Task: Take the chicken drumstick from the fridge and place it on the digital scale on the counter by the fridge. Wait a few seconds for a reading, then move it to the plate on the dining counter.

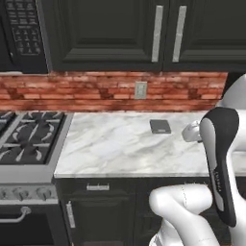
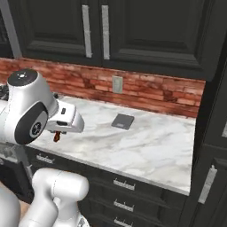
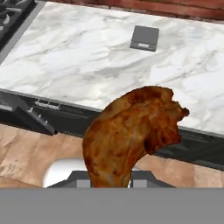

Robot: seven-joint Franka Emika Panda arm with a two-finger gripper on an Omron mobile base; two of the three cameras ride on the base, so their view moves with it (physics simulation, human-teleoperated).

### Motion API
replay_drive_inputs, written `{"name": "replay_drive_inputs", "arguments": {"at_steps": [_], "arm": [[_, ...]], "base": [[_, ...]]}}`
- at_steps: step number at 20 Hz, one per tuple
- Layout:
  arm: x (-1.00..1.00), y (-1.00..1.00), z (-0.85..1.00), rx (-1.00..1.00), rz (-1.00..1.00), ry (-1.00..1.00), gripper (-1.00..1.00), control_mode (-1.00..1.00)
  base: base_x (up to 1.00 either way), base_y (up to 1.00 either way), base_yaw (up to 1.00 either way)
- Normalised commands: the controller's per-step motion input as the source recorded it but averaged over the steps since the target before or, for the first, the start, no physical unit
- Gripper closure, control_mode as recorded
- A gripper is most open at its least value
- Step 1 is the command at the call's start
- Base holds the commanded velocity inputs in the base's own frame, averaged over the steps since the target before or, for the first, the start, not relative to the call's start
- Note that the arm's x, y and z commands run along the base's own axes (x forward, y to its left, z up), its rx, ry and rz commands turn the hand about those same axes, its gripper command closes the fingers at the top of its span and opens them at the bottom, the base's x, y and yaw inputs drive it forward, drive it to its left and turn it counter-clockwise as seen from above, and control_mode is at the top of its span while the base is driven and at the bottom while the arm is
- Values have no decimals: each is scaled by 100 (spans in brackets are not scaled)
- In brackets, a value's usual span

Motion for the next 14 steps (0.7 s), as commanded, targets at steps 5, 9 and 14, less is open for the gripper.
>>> {"name": "replay_drive_inputs", "arguments": {"at_steps": [5,9,14], "arm": [[0,0,0,0,0,0,100,100],[0,0,0,0,0,0,100,100],[0,0,0,0,0,0,100,100]], "base": [[14,-44,-39],[50,38,-52],[41,8,-28]]}}
